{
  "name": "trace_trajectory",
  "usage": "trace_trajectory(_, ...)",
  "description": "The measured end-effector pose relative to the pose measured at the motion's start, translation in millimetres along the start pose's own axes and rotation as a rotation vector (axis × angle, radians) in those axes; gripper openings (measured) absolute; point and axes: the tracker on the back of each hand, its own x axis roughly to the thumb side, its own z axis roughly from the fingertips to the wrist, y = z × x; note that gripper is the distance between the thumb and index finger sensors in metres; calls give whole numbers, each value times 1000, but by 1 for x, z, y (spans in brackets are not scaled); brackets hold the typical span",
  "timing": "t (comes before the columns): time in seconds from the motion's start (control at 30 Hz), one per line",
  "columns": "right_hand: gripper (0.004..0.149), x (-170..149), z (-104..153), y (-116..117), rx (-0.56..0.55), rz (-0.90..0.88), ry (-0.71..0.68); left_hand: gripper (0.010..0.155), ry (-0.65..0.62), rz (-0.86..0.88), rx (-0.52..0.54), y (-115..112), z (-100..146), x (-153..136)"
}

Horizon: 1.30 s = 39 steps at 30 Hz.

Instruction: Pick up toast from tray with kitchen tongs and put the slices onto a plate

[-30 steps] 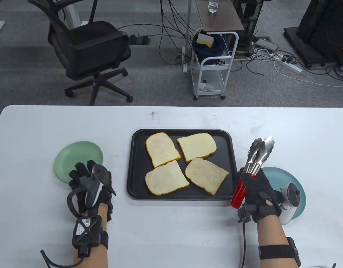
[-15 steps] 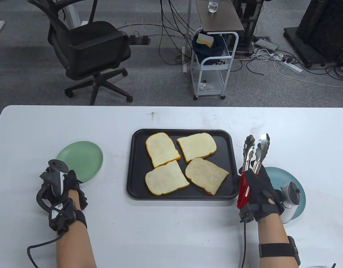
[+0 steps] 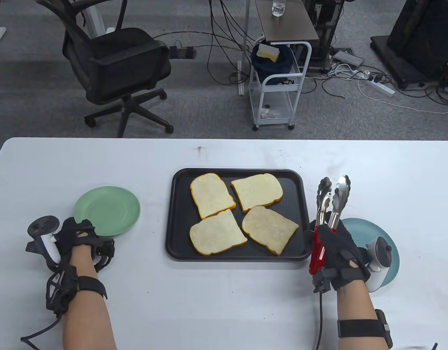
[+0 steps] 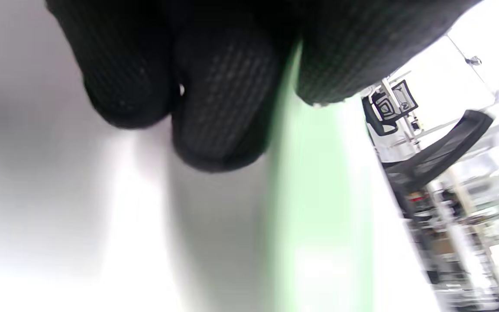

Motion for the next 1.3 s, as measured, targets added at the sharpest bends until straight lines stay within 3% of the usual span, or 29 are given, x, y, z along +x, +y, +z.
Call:
trace_trajectory(0.1,110,2,0,1,19,9,-6,58,-72,74,-85,0,14,6)
trace_trajectory(0.23,103,0,1,1,0,2,-10,58,-231,228,-345,-13,49,29)
trace_trajectory(0.43,100,-2,3,2,29,15,20,64,-439,314,-676,-52,129,57)
trace_trajectory(0.67,101,-4,4,6,63,15,25,66,-483,392,-895,-103,189,43)
trace_trajectory(0.83,96,-10,2,9,106,32,65,66,-438,373,-962,-126,197,19)
trace_trajectory(1.3,87,-9,-9,12,88,235,219,67,-421,413,-960,-113,184,15)
